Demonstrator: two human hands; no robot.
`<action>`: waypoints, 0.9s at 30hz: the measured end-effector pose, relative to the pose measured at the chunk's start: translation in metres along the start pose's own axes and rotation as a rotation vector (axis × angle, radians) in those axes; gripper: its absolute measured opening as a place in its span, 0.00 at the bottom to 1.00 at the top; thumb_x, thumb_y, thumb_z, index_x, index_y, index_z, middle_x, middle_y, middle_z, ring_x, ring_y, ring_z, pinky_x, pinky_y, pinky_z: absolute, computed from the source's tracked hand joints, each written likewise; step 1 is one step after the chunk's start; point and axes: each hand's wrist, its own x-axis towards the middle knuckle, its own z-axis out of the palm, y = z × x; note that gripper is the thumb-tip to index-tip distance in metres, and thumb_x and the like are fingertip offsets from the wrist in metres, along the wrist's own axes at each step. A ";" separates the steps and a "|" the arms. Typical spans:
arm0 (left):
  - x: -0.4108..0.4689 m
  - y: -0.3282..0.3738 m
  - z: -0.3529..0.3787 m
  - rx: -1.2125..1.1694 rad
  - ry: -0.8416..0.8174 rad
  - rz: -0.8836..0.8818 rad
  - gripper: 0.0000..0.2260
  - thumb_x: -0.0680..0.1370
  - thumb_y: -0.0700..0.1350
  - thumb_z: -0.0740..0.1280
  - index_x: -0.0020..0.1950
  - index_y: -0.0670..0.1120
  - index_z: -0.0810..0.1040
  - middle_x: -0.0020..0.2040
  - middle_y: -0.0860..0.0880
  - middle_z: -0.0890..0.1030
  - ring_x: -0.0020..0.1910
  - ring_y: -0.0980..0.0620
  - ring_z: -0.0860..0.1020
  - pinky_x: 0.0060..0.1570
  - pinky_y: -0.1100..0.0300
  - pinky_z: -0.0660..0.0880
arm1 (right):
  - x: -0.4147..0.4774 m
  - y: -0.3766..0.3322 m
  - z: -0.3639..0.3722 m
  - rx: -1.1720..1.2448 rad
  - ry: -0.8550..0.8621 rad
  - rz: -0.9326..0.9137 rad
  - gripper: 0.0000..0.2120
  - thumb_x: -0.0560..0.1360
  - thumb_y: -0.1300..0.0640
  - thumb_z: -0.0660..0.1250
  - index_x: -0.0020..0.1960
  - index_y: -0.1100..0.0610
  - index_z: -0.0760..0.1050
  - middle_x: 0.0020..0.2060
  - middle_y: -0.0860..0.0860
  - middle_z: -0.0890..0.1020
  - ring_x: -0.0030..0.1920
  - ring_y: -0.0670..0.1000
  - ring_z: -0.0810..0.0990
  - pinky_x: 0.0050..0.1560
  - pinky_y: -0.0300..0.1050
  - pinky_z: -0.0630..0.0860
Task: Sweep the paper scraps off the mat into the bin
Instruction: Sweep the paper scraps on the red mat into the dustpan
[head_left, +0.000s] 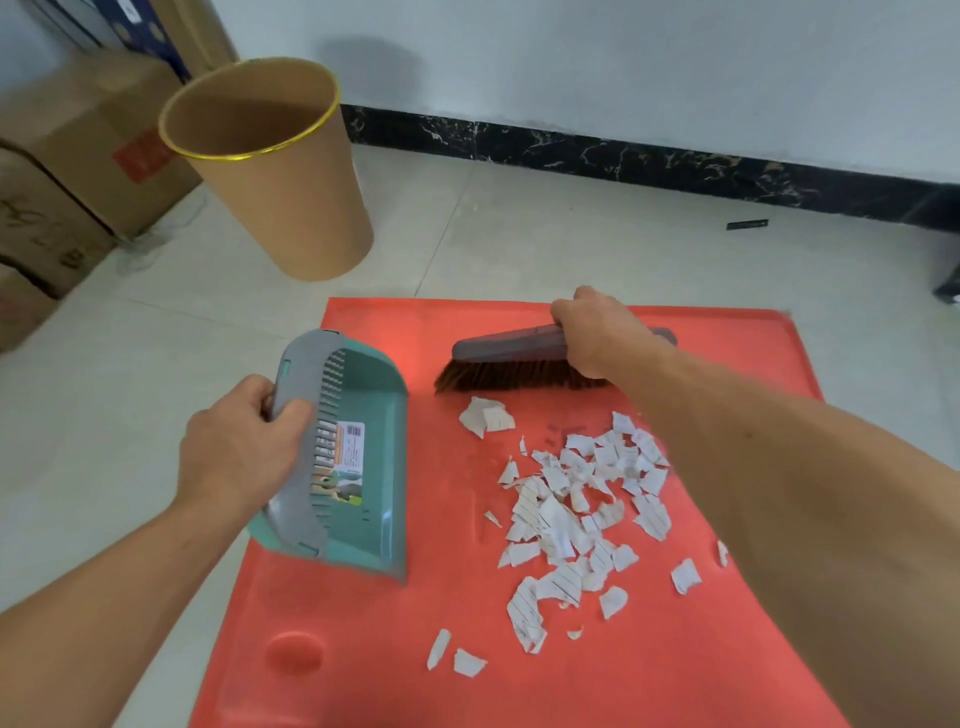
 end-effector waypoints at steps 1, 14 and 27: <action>0.000 0.001 0.000 0.006 -0.002 0.004 0.14 0.67 0.55 0.58 0.35 0.43 0.68 0.30 0.45 0.74 0.33 0.43 0.71 0.32 0.53 0.63 | 0.000 0.000 -0.005 -0.012 0.019 -0.006 0.16 0.73 0.68 0.62 0.59 0.57 0.72 0.52 0.58 0.70 0.54 0.63 0.74 0.51 0.58 0.76; -0.010 0.013 0.003 0.021 -0.007 0.023 0.15 0.68 0.56 0.58 0.38 0.44 0.70 0.33 0.47 0.75 0.36 0.42 0.72 0.35 0.53 0.63 | -0.052 -0.024 0.023 0.021 -0.093 0.012 0.17 0.75 0.69 0.61 0.60 0.55 0.71 0.52 0.57 0.70 0.55 0.61 0.75 0.49 0.56 0.76; -0.034 0.034 -0.005 -0.008 0.004 0.093 0.14 0.70 0.55 0.59 0.37 0.44 0.69 0.34 0.44 0.74 0.39 0.40 0.71 0.40 0.53 0.65 | -0.143 -0.001 0.022 0.252 0.102 0.196 0.16 0.73 0.63 0.64 0.60 0.55 0.67 0.51 0.55 0.69 0.53 0.58 0.73 0.50 0.59 0.76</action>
